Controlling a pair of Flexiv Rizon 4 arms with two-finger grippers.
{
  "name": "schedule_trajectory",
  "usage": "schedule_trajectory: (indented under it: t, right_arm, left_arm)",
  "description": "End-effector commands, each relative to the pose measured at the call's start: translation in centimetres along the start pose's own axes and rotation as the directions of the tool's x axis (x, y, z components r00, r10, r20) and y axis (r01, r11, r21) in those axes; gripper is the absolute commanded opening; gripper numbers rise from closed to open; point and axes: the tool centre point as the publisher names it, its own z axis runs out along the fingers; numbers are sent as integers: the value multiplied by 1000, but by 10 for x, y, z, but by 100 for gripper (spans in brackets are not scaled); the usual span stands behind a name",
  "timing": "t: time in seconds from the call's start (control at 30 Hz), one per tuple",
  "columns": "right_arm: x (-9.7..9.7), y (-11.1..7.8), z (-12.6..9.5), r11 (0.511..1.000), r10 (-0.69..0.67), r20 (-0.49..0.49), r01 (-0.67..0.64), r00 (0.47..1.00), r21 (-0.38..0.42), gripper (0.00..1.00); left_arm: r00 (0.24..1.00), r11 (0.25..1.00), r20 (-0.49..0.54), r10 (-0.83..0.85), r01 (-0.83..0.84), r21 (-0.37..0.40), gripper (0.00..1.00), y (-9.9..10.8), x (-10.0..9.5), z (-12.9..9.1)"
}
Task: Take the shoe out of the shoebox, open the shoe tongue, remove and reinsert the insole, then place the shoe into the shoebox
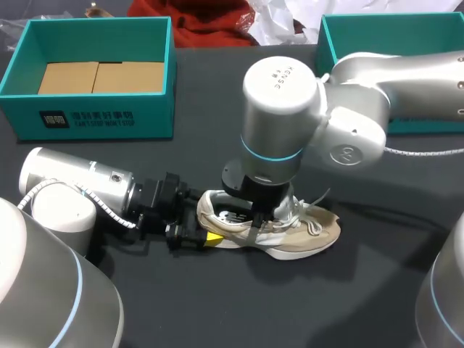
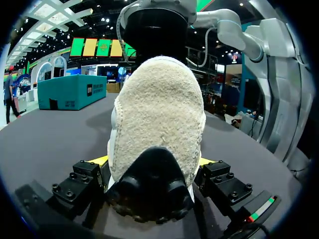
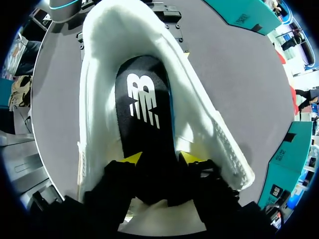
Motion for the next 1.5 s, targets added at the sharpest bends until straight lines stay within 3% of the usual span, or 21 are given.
schedule_trajectory:
  t: [0.03, 0.2, 0.4, 0.47, 0.57, 0.6, 0.9, 1.3, 1.5]
  right_arm:
    - [-1, 7, 18, 1000, -8, -34, 8, 999, 13, 47]
    - [5, 10, 33, 999, -32, -112, 37, 993, 36, 49]
    - [16, 4, 45, 998, -18, -181, 29, 983, 56, 44]
    - [20, 1, 46, 997, -15, -200, 29, 980, 65, 35]
    - [24, -3, 47, 997, -8, -211, 24, 977, 71, 4]
    - [25, -4, 47, 997, -7, -212, 22, 977, 71, 0]
    - [32, -10, 44, 999, 10, -213, -1, 977, 45, 0]
    - [27, -29, 11, 983, -49, -127, 25, 991, -181, 0]
    - [23, -29, -1, 959, -101, -87, 73, 991, -274, 0]
  left_arm:
    - [1000, 1000, 0, 0, 0, -1, 0, 4, 0, 2]
    - [1000, 1000, 0, 0, 0, -1, 0, 4, 0, 2]
    - [1000, 1000, 0, 0, 0, -1, 0, 4, 0, 2]
    - [1000, 1000, 0, 0, 0, -1, 0, 4, 0, 2]
    - [1000, 1000, 0, 0, 0, -1, 0, 4, 0, 2]
    - [1000, 1000, 0, 0, 0, -1, 0, 4, 0, 2]
    - [1000, 1000, 0, 0, 0, -1, 0, 4, 0, 2]
    - [1000, 1000, 0, 0, 0, -1, 0, 4, 0, 2]
    - [1000, 1000, 0, 0, 0, -1, 0, 4, 0, 2]
